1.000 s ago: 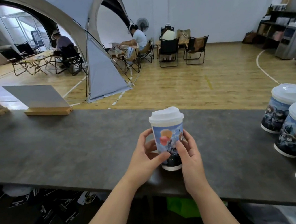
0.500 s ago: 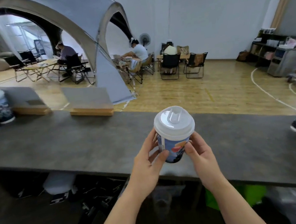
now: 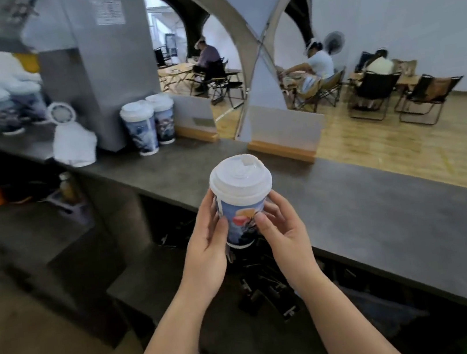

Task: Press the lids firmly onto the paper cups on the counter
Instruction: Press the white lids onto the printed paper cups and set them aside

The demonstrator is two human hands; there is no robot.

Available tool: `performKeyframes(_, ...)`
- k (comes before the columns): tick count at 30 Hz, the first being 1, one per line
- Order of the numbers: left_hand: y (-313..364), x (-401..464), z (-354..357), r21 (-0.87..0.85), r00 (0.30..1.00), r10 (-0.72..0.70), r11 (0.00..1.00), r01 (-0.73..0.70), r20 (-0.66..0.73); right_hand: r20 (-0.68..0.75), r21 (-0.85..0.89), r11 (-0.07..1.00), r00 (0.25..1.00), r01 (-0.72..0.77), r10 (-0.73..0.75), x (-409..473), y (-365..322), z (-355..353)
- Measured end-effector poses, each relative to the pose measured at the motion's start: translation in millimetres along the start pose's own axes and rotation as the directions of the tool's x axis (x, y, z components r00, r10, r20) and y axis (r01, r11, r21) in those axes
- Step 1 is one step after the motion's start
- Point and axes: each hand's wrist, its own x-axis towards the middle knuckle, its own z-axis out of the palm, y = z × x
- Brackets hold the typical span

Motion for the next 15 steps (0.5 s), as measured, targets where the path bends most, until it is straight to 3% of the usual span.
performKeyframes(15, -27, 144, -116, 0.034, 0.950, -0.004, 0.999, 0.016, -0.311, 0.087, 0.099, 0.992, 0.993, -0.084, 0.075, 155, 61, 141)
